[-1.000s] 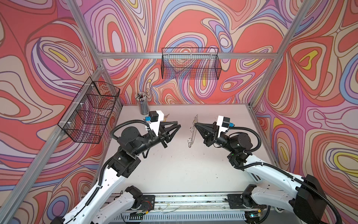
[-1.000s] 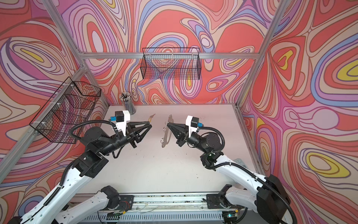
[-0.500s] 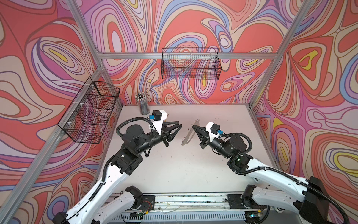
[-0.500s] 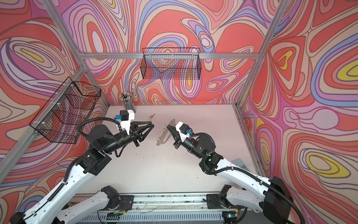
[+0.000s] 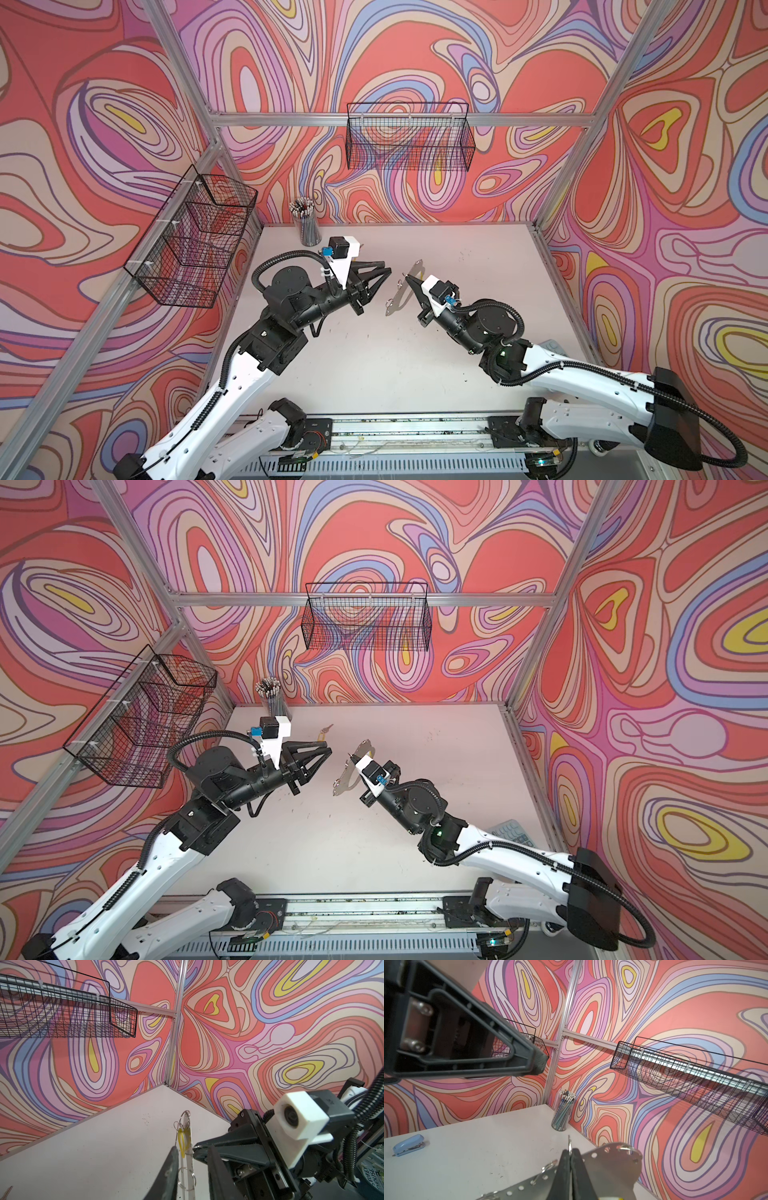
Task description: Put the keys on the keyring
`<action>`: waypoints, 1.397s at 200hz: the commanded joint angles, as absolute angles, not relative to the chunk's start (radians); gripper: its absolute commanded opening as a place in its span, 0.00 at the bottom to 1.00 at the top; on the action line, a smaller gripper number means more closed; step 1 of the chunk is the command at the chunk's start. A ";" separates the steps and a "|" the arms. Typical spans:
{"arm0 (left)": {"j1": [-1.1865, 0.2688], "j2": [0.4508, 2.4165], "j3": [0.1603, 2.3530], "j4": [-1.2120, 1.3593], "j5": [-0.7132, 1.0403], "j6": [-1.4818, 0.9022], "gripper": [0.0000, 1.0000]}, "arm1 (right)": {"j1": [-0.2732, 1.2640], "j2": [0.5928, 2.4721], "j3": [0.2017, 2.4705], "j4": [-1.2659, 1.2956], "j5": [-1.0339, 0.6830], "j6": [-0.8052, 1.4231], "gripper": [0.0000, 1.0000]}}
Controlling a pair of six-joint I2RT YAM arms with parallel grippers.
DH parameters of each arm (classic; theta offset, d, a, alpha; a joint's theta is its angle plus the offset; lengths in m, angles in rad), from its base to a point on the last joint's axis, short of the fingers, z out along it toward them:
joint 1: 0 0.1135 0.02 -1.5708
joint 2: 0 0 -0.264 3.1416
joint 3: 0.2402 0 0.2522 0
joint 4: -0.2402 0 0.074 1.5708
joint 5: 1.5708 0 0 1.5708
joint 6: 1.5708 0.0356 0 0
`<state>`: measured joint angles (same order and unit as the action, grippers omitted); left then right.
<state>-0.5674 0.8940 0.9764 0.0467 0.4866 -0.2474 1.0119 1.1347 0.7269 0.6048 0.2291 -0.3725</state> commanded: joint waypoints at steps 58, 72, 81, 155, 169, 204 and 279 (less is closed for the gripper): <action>-0.560 0.891 1.001 0.030 0.508 -0.239 0.28 | 1.022 1.135 0.755 0.648 0.294 -0.423 0.00; -0.560 0.891 1.001 0.029 0.508 -0.239 0.28 | 1.023 1.135 0.752 0.652 0.294 -0.420 0.00; -0.560 0.891 1.002 0.026 0.508 -0.238 0.28 | 1.022 1.135 0.752 0.652 0.293 -0.419 0.00; -0.560 0.895 1.003 0.025 0.515 -0.236 0.28 | 1.023 1.134 0.749 0.653 0.287 -0.407 0.00; -0.560 0.895 1.003 0.025 0.515 -0.236 0.28 | 1.023 1.133 0.749 0.651 0.281 -0.402 0.00; -0.560 0.895 1.003 0.023 0.518 -0.236 0.28 | 1.023 1.132 0.749 0.650 0.270 -0.390 0.00; -0.560 0.887 0.999 0.031 0.530 -0.242 0.28 | 1.021 1.083 0.678 0.774 0.174 -0.276 0.00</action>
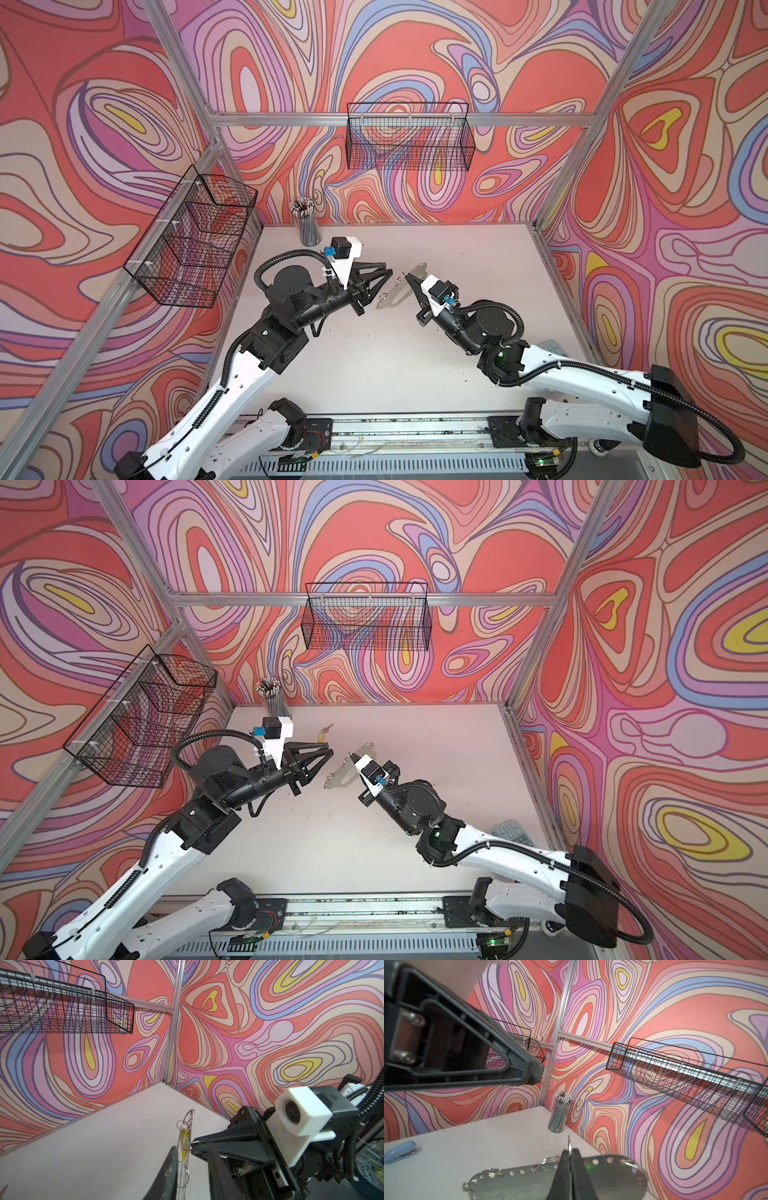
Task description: Put the keys on the keyring
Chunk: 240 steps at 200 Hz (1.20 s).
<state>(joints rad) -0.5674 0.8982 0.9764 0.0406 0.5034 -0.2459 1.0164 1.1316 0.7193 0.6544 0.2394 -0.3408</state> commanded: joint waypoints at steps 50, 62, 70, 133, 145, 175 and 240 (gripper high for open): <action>-0.560 0.887 0.976 0.127 0.592 -0.302 0.28 | 0.867 1.034 0.649 0.900 -0.153 0.036 0.00; -0.561 0.891 0.968 0.163 0.615 -0.323 0.28 | 0.801 1.044 0.642 0.961 -0.241 0.148 0.00; -0.560 0.894 0.962 0.187 0.629 -0.339 0.28 | 0.774 1.055 0.644 0.991 -0.282 0.195 0.00; -0.561 0.953 0.971 0.296 0.740 -0.408 0.30 | 0.705 1.176 0.696 1.170 -0.490 0.435 0.00; -0.561 0.964 0.971 0.312 0.747 -0.414 0.30 | 0.703 1.194 0.705 1.193 -0.505 0.459 0.00; -0.561 0.994 0.975 0.353 0.778 -0.437 0.30 | 0.701 1.236 0.721 1.248 -0.534 0.515 0.00; -0.563 1.012 0.976 0.352 0.780 -0.429 0.30 | 0.699 1.262 0.735 1.279 -0.570 0.557 0.00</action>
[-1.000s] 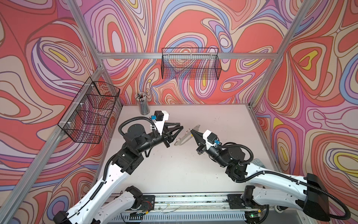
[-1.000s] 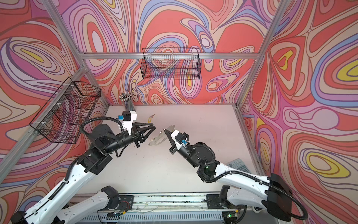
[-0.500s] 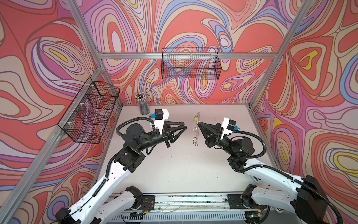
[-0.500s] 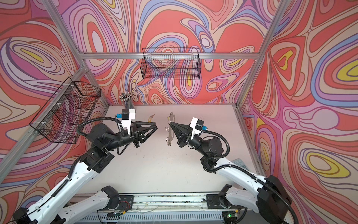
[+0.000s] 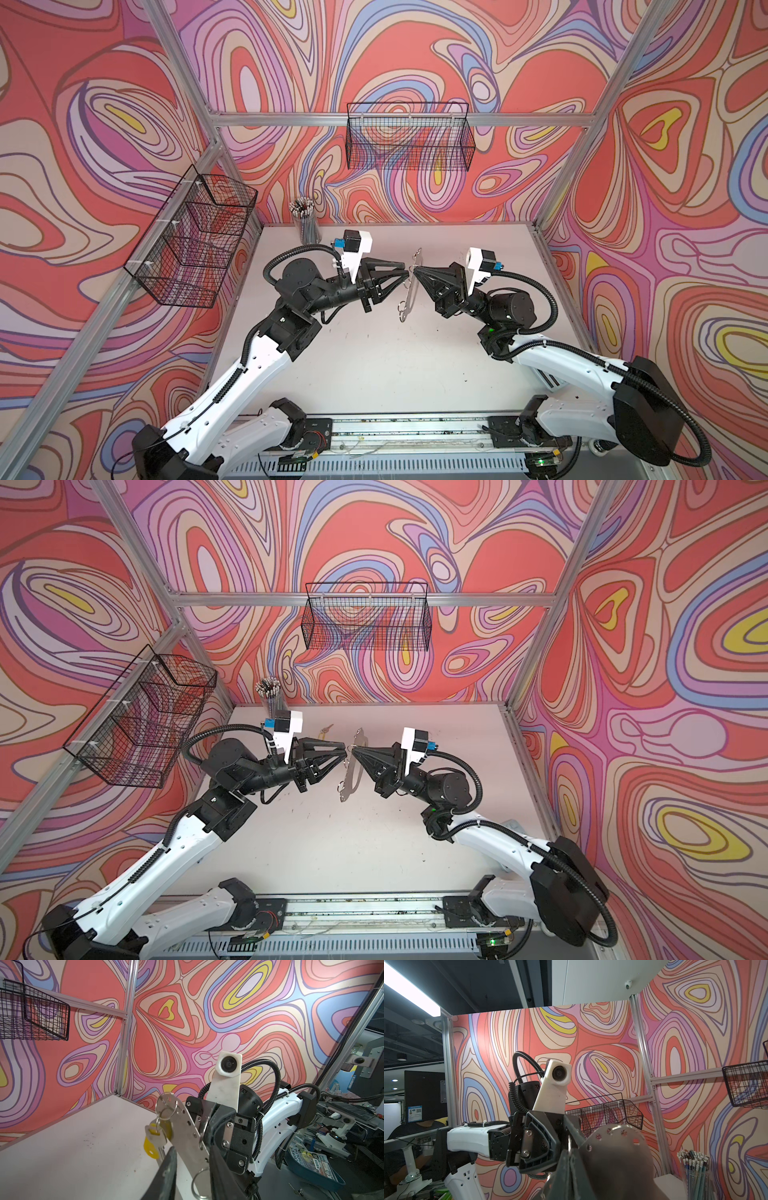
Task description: Put the keys on the keyring
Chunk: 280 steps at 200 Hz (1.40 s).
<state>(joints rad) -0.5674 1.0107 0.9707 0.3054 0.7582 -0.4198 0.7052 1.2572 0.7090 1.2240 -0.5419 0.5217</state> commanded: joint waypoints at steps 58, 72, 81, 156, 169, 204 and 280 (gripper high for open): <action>-0.570 1.041 0.988 0.385 0.808 -0.449 0.29 | 0.700 1.275 0.732 1.295 -0.583 0.575 0.00; -0.572 1.044 0.989 0.385 0.813 -0.449 0.27 | 0.699 1.275 0.733 1.296 -0.582 0.574 0.00; -0.573 1.045 0.991 0.384 0.813 -0.446 0.24 | 0.699 1.276 0.733 1.298 -0.583 0.576 0.00; -0.580 1.055 0.997 0.410 0.829 -0.455 0.17 | 0.698 1.306 0.742 1.335 -0.629 0.619 0.00; -0.580 1.054 0.994 0.418 0.835 -0.454 0.17 | 0.696 1.317 0.750 1.343 -0.648 0.635 0.00; -0.580 1.049 0.988 0.433 0.836 -0.458 0.19 | 0.692 1.345 0.765 1.370 -0.689 0.678 0.00; -0.580 1.003 0.982 0.333 0.785 -0.383 0.00 | 0.657 1.305 0.727 1.308 -0.690 0.663 0.13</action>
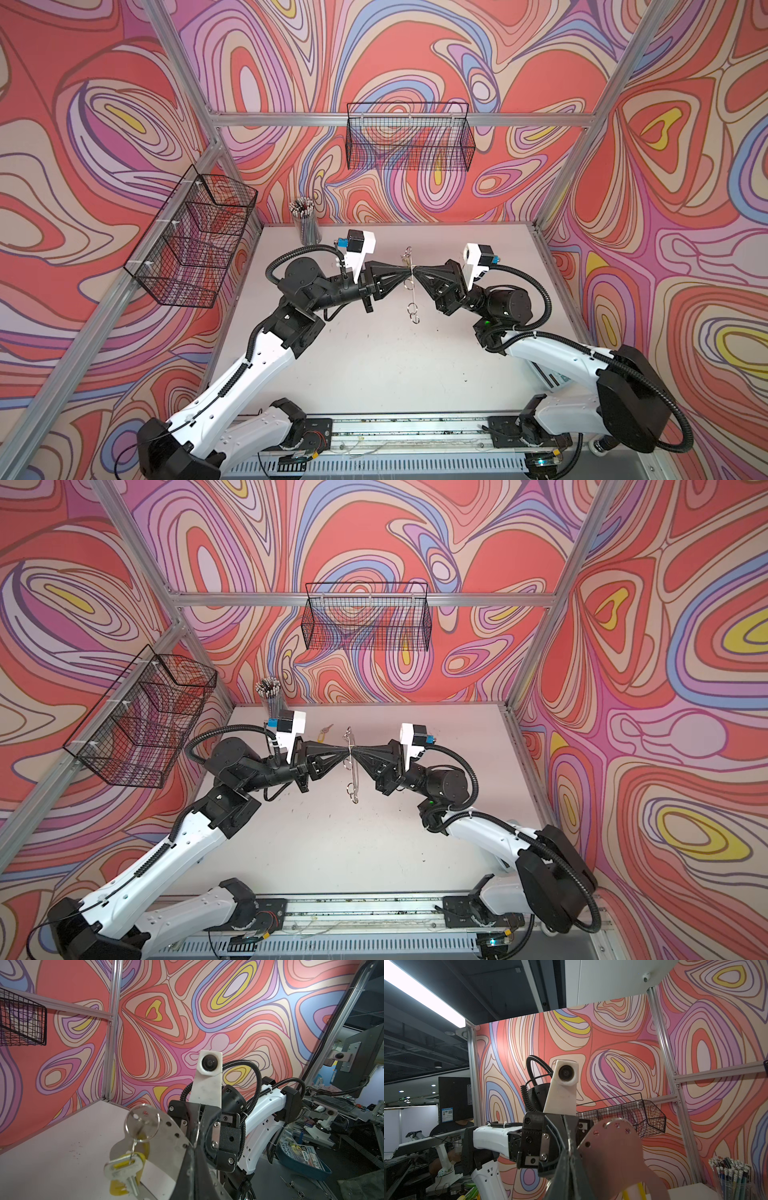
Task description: Put the keys on the keyring
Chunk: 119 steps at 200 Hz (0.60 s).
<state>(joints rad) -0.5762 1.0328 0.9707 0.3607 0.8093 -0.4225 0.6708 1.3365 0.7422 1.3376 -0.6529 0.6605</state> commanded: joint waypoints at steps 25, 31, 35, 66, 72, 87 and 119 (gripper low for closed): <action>-0.580 0.995 0.981 0.302 0.779 -0.365 0.00 | 0.626 1.261 0.711 1.251 -0.695 0.635 0.24; -0.580 0.996 0.982 0.297 0.779 -0.364 0.00 | 0.620 1.251 0.712 1.231 -0.700 0.627 0.25; -0.580 0.994 0.983 0.293 0.779 -0.362 0.00 | 0.614 1.246 0.712 1.218 -0.705 0.622 0.25; -0.580 0.991 0.997 0.243 0.784 -0.341 0.00 | 0.564 1.195 0.724 1.103 -0.758 0.605 0.29; -0.580 0.991 0.997 0.237 0.785 -0.338 0.00 | 0.552 1.187 0.731 1.074 -0.768 0.602 0.29; -0.580 0.986 1.000 0.219 0.787 -0.330 0.00 | 0.538 1.172 0.754 0.996 -0.794 0.588 0.29; -0.580 0.985 1.003 0.194 0.787 -0.316 0.00 | 0.537 1.167 0.819 0.837 -0.855 0.520 0.29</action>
